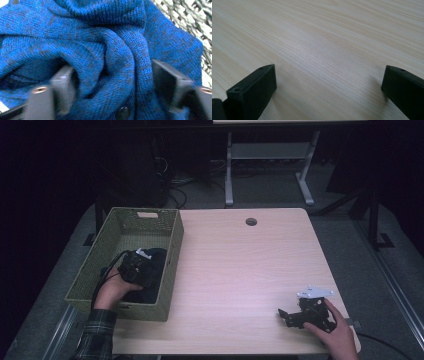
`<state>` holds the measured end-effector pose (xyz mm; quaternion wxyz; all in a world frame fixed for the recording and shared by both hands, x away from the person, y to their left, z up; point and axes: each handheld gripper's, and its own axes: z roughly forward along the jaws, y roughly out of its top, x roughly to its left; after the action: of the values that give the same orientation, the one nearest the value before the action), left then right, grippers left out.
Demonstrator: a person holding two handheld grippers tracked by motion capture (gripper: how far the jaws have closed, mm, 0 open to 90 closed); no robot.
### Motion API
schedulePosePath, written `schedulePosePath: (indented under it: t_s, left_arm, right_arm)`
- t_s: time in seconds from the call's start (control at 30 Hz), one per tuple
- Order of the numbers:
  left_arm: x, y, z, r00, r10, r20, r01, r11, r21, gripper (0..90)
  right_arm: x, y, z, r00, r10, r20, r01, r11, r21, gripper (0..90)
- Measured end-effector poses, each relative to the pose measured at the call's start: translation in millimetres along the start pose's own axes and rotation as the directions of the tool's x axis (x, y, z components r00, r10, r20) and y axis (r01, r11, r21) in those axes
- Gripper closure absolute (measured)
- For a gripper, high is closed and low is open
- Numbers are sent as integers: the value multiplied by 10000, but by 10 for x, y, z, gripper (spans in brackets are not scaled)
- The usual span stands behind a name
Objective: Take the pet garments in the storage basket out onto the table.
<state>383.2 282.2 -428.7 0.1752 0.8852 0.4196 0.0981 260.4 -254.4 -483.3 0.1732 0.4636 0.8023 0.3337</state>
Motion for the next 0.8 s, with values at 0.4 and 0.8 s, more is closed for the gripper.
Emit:
schedulePosePath:
  t_s: [0.4,0.8]
  left_arm:
    - [74,-14,-163,9956,-818,453,843,9947,-581,674]
    - [197,-72,-442,9845,-1406,1052,1611,9613,-2235,674]
  right_arm:
    - [0,0,0,10000,2,-2,-2,10000,0,0]
    - [-1,1,0,10000,1,-3,-1,10000,-1,0]
